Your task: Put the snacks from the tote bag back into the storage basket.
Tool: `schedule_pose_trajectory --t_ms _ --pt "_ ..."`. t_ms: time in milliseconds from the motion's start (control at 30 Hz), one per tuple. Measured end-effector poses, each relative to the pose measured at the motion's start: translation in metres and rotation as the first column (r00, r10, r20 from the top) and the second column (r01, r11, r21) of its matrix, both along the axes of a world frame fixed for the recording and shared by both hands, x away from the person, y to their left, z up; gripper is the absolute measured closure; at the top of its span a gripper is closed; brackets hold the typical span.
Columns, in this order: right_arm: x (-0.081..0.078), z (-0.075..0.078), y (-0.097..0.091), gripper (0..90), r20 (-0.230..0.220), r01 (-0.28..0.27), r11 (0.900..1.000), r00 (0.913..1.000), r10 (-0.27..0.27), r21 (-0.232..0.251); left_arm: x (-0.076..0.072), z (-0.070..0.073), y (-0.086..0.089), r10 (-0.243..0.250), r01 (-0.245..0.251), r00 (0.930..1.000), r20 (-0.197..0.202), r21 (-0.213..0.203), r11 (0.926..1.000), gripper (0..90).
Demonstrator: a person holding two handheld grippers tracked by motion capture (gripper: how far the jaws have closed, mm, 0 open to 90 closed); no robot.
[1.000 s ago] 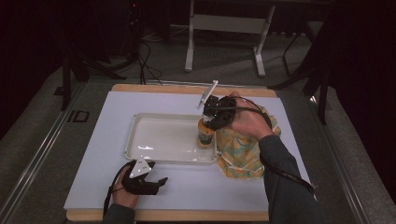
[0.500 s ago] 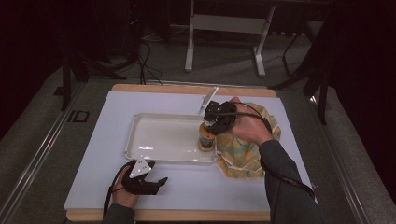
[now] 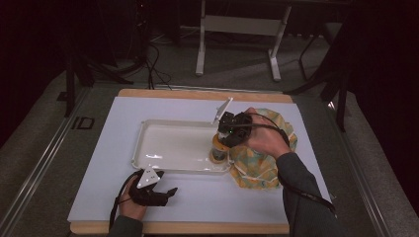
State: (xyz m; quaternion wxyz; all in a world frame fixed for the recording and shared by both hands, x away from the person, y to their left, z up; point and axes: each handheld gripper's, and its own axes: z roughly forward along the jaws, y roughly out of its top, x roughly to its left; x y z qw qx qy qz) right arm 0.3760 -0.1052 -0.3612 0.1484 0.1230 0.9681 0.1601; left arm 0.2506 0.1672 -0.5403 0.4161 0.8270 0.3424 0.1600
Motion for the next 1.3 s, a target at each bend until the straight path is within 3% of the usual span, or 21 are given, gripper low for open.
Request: schedule_pose_trajectory --t_ms 667,1300 --pt "-0.016 -0.001 0.004 58.6 0.000 -0.003 1.0000 1.0000 0.003 -0.008 0.000 0.000 0.000 0.000 0.000 1.0000 -0.002 0.000 1.0000 23.4" --pt "-0.020 0.000 0.007 58.6 -0.016 -0.020 0.9996 0.9997 0.019 -0.022 0.000 0.000 0.000 0.001 -0.001 1.0000 -0.004 0.001 1.0000 23.4"
